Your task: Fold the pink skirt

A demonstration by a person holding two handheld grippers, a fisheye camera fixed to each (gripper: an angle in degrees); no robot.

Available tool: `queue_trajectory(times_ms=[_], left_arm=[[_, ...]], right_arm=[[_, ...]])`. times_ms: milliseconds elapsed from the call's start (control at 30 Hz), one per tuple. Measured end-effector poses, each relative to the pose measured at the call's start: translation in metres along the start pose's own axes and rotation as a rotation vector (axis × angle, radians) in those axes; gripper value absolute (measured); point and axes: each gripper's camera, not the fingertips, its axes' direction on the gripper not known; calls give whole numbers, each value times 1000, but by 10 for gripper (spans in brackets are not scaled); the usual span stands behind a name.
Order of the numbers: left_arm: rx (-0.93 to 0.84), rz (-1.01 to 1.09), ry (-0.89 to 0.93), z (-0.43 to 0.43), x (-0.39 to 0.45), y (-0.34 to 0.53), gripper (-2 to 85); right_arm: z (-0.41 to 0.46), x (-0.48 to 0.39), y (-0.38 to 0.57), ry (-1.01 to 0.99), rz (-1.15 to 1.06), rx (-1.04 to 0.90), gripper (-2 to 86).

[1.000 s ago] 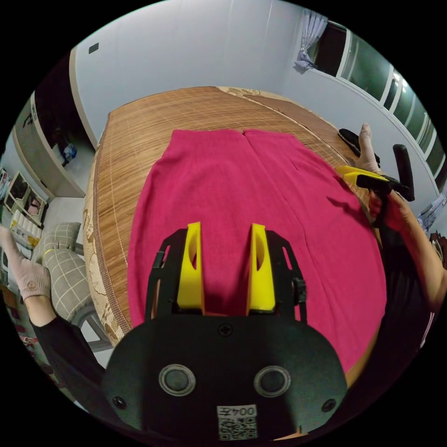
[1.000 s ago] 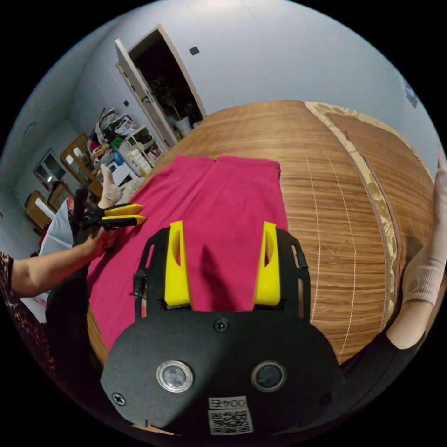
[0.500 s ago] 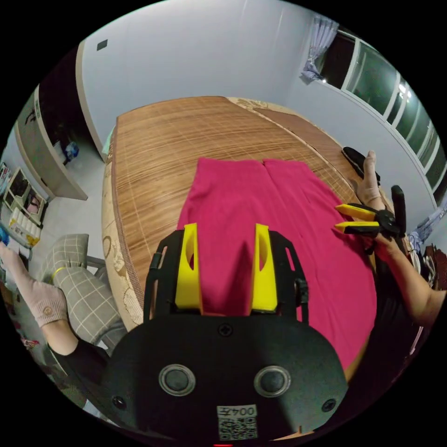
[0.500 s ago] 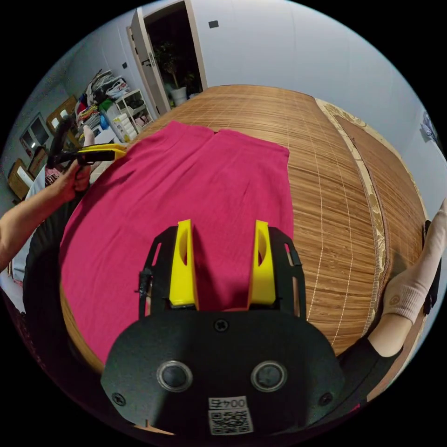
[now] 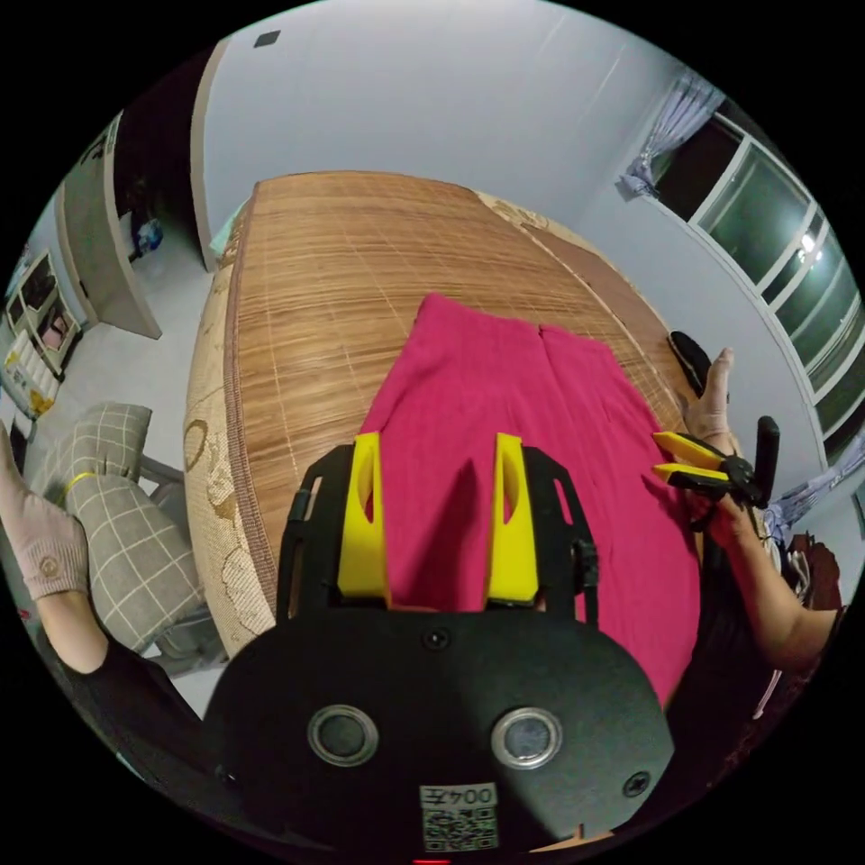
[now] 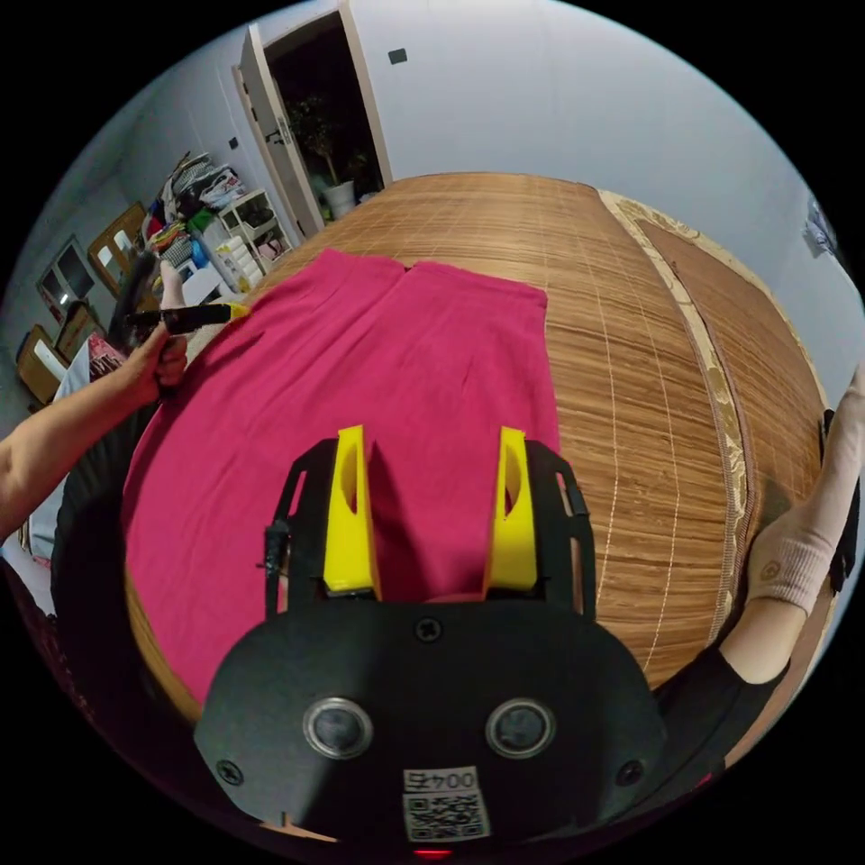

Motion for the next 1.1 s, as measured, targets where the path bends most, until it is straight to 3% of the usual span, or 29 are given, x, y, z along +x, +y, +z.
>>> queue_trajectory(times_ms=[167,367,667,767,1100], left_arm=[[63,53,94,-53,59,72,148],[-19,149,181,-87,166,216,113],[-166,304,253,-67,292,337,71],[-197,419,263,-59,342,363,70],[-226,767,237,-14,522,433,81]], right_arm=[[-40,7,14,-78,44,105,161],[-90,16,55,-211,161,126,104],[-174,15,152,-425,306,-55,87],[-214,8,180,-519,331,25,94],[-298,-8,245,-522,368,252,111]])
